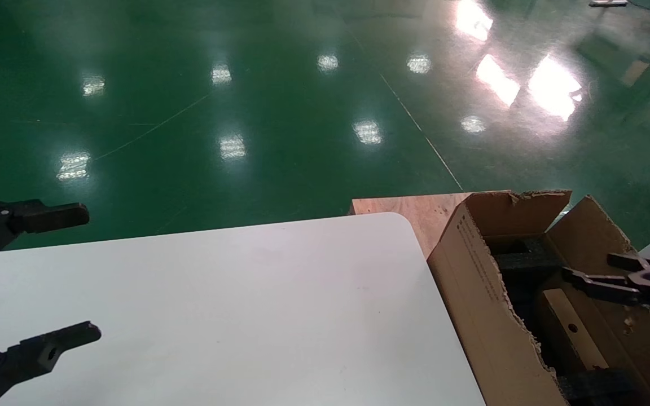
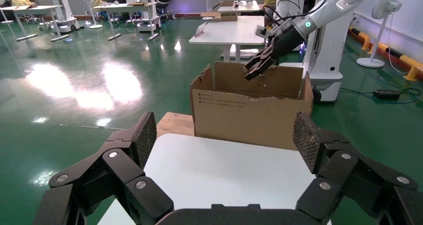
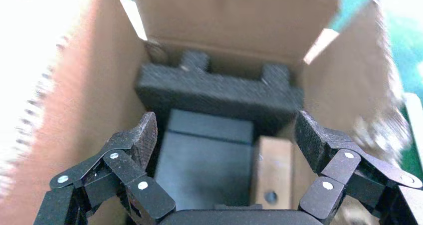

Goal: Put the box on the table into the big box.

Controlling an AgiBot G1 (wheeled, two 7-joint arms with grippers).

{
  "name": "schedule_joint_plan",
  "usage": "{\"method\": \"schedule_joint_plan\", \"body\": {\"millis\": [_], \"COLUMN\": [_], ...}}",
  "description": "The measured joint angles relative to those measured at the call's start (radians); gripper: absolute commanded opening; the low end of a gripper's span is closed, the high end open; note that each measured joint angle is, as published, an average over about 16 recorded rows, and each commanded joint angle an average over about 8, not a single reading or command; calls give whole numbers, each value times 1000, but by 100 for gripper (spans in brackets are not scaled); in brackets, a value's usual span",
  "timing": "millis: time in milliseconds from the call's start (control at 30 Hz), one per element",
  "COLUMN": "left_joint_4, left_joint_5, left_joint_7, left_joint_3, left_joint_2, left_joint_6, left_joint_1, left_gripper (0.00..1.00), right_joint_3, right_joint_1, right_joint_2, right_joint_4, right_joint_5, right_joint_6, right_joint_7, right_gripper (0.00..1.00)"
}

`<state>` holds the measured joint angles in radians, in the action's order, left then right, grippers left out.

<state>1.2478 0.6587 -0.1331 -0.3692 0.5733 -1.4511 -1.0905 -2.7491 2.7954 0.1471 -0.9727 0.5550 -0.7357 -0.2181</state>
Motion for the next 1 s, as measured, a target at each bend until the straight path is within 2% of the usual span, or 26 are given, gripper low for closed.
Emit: {"method": "schedule_joint_plan", "body": {"millis": [367,733,1000], "left_joint_4": [0,0,0], "left_joint_5": [0,0,0], "left_joint_7": [0,0,0], "left_joint_3": [0,0,0], "left_joint_2": [0,0,0], "left_joint_6": [0,0,0], "left_joint_1": [0,0,0], "left_gripper": [100,100,100], "right_joint_3": [65,98,103], "right_joint_1": [4,2,-1], "right_joint_2": [-28,-75,-95], "right_joint_4": [-112,-223,-260], "right_joint_5": [-1,23,37], "right_joint_6": [14,107,154], "right_joint_7": [26,37,38], "right_gripper": [100,100,100]}}
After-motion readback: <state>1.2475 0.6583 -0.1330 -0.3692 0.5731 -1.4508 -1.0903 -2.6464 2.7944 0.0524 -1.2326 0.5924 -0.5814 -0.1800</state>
